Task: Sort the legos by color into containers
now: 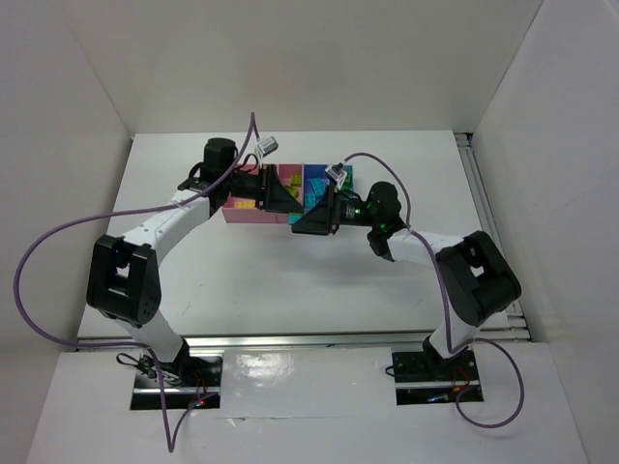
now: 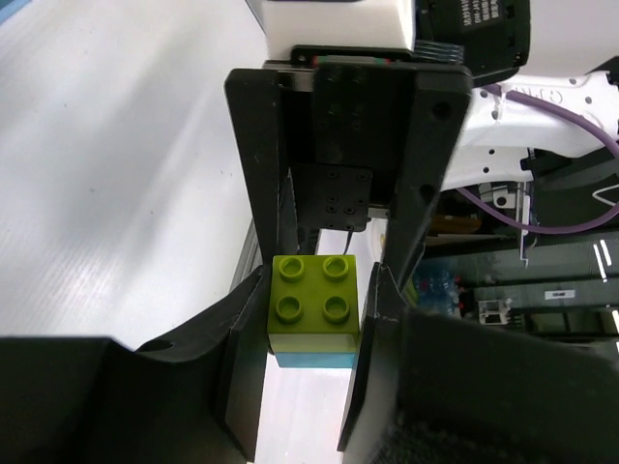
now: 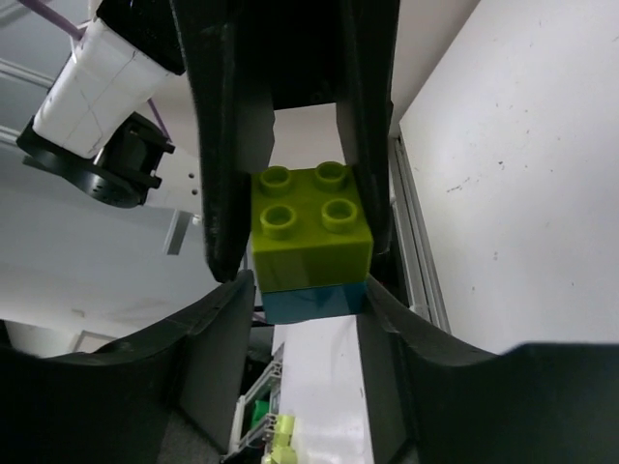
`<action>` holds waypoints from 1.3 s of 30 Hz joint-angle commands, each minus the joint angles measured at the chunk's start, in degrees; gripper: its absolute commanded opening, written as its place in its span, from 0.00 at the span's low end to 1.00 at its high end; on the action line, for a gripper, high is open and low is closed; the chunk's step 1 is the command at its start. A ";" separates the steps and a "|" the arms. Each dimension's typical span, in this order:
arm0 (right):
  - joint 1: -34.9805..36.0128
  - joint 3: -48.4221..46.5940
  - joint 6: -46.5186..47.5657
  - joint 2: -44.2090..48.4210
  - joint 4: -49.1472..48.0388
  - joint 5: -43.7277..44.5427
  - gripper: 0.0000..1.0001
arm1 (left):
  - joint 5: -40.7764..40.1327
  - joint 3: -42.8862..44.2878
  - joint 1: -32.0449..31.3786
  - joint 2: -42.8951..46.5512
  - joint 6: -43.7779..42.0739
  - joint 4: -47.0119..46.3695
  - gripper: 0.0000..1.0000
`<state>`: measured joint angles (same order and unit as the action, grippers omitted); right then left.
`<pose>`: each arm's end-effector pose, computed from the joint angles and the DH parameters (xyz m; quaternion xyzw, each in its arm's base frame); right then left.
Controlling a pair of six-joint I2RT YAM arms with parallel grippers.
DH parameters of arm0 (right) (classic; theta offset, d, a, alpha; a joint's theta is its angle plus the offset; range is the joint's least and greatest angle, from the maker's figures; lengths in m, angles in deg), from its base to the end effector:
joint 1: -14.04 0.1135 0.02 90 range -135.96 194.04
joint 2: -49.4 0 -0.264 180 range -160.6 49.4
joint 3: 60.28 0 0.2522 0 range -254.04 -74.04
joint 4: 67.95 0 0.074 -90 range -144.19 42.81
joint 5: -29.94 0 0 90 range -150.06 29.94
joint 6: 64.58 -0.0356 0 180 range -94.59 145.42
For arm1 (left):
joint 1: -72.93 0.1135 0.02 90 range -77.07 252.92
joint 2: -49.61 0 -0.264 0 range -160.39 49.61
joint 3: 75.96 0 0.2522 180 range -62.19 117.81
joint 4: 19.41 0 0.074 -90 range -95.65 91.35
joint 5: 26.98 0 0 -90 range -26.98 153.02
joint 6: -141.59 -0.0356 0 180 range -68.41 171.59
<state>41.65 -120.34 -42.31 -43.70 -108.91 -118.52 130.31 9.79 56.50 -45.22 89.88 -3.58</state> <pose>0.2849 0.1833 0.2524 -0.1494 0.6646 0.7025 0.2062 0.3464 -0.1364 0.2998 0.1596 0.7455 -0.6206 0.1831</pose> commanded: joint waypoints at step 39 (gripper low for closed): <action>2.53 -4.85 24.30 8.72 35.37 19.52 0.21 | 1.09 4.22 -0.71 -1.68 -6.03 4.09 0.00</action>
<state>43.62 -122.88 -26.48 -36.49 -85.46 -107.54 131.21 12.20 56.70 -46.42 84.54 -0.37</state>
